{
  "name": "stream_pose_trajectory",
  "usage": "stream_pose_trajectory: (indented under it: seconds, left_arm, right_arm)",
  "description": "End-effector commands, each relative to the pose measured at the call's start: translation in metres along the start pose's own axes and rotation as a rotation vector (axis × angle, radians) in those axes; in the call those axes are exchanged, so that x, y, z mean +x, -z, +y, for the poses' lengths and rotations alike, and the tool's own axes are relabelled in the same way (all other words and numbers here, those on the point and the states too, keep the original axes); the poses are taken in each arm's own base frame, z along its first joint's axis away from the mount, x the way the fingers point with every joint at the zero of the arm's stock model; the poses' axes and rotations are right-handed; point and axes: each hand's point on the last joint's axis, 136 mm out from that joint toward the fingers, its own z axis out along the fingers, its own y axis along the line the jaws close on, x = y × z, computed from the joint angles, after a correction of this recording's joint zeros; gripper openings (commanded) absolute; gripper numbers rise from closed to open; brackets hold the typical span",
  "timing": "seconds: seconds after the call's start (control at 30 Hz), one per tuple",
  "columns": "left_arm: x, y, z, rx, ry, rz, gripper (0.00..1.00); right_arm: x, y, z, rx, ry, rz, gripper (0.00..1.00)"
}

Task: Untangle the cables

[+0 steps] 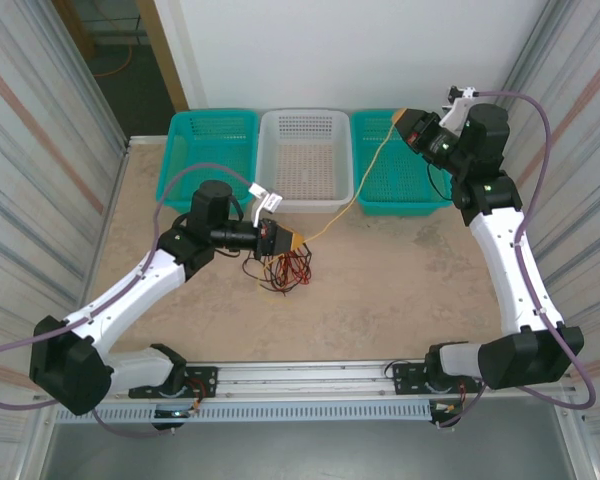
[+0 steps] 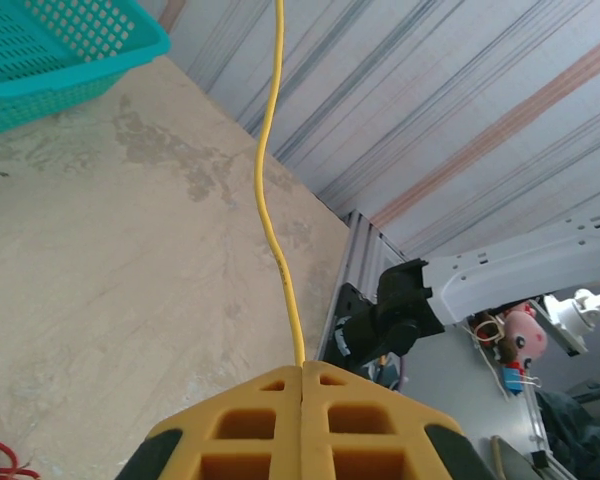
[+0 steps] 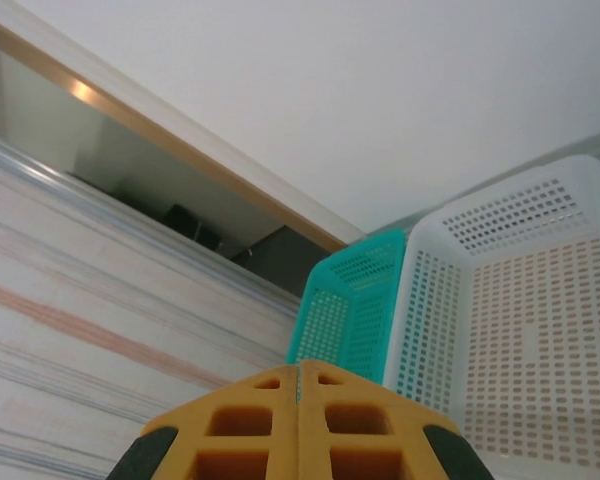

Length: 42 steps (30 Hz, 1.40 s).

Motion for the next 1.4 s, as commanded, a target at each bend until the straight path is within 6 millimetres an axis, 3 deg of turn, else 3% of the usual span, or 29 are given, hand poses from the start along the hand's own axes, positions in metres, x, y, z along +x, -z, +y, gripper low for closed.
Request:
stream_pose_trajectory:
  seconds: [0.0,0.07,0.13,0.2,0.4,0.57,0.63,0.7,0.9,1.07,1.17,1.23,1.37]
  left_arm:
    - [-0.002,0.004,-0.001,-0.027,-0.045,-0.022,0.0]
    - [0.0,0.003,-0.002,-0.013,-0.034,-0.014,0.0]
    - [0.001,0.001,-0.002,0.004,-0.022,-0.007,0.29]
    - [0.003,-0.002,-0.002,0.027,-0.006,0.003,0.41]
    - [0.008,-0.009,0.005,0.029,0.023,0.028,0.46]
    - [0.008,-0.013,0.014,-0.009,0.018,0.02,0.69]
    - [0.004,-0.014,0.018,-0.027,-0.004,0.002,0.86]
    - [-0.002,-0.017,0.018,-0.022,-0.031,-0.009,0.89]
    - [-0.009,-0.04,-0.003,0.125,-0.038,0.053,0.85]
    - [0.011,-0.06,-0.018,0.177,-0.056,0.154,0.8]
    - [0.023,-0.066,-0.017,0.167,-0.05,0.194,0.74]
    - [0.026,-0.068,-0.013,0.154,-0.04,0.203,0.66]
    - [0.027,-0.067,-0.011,0.14,-0.031,0.202,0.25]
  right_arm:
    - [-0.01,0.001,0.003,-0.029,-0.021,-0.031,0.0]
    - [-0.011,0.0,0.004,-0.034,-0.021,-0.032,0.0]
    - [-0.011,0.0,0.005,-0.041,-0.023,-0.031,0.0]
    - [-0.01,-0.001,0.006,-0.044,-0.024,-0.028,0.0]
    - [-0.01,-0.001,0.007,-0.051,-0.029,-0.027,0.0]
    - [-0.01,-0.001,0.014,-0.078,-0.037,-0.019,0.0]
    - [-0.01,-0.001,0.018,-0.088,-0.034,-0.019,0.0]
    - [-0.01,-0.001,0.021,-0.094,-0.033,-0.017,0.0]
    - [-0.01,-0.003,0.021,-0.092,-0.036,-0.016,0.0]
    - [-0.012,-0.003,0.024,-0.094,-0.03,-0.02,0.0]
    - [-0.015,-0.004,0.026,-0.097,-0.026,-0.024,0.0]
    - [-0.016,-0.004,0.027,-0.098,-0.025,-0.025,0.0]
    - [-0.016,-0.006,0.026,-0.098,-0.025,-0.025,0.0]
